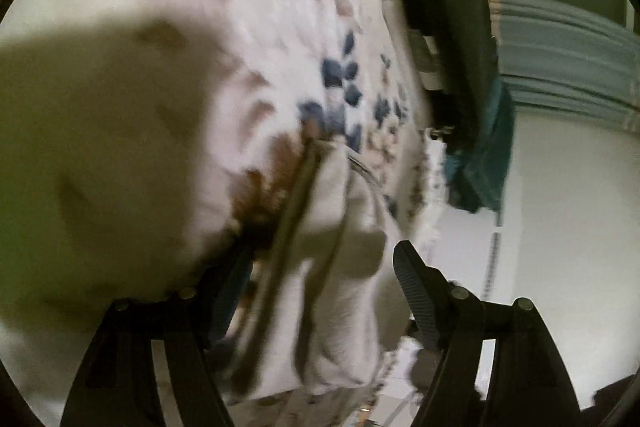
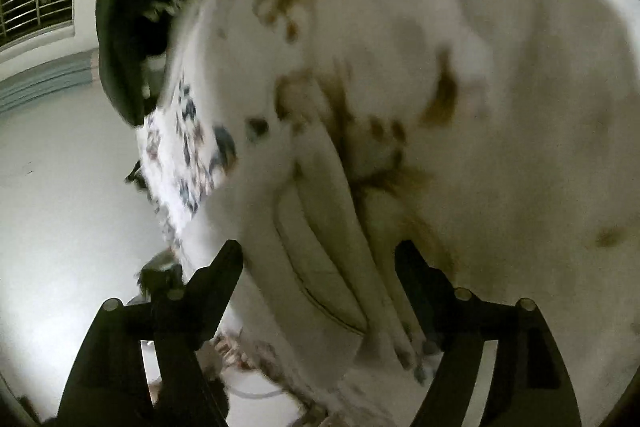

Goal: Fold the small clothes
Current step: 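Lift the hem with both grippers and fold it up toward the collar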

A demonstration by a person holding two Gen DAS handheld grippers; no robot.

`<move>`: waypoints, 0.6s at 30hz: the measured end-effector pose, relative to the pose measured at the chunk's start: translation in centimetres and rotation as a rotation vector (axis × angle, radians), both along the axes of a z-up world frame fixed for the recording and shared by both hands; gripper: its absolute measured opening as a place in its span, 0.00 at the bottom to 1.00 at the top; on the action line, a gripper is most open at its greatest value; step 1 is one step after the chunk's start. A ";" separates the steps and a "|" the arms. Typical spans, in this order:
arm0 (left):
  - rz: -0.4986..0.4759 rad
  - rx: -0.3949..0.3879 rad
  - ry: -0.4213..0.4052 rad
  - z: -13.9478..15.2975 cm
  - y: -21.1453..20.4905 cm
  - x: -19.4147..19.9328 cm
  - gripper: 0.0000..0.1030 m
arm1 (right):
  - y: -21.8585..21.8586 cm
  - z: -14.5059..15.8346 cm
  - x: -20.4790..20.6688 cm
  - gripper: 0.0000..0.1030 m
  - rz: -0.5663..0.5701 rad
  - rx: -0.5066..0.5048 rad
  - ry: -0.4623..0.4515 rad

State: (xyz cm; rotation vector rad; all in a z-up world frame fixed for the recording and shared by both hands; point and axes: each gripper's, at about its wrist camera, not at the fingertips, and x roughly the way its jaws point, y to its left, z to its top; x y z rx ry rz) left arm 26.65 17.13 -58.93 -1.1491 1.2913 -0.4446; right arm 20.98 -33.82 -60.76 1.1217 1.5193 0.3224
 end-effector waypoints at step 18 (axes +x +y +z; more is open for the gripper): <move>-0.167 0.259 -0.082 5.4 -6.0 2.2 0.18 | 6.0 1.9 1.4 0.24 0.001 -0.007 -0.054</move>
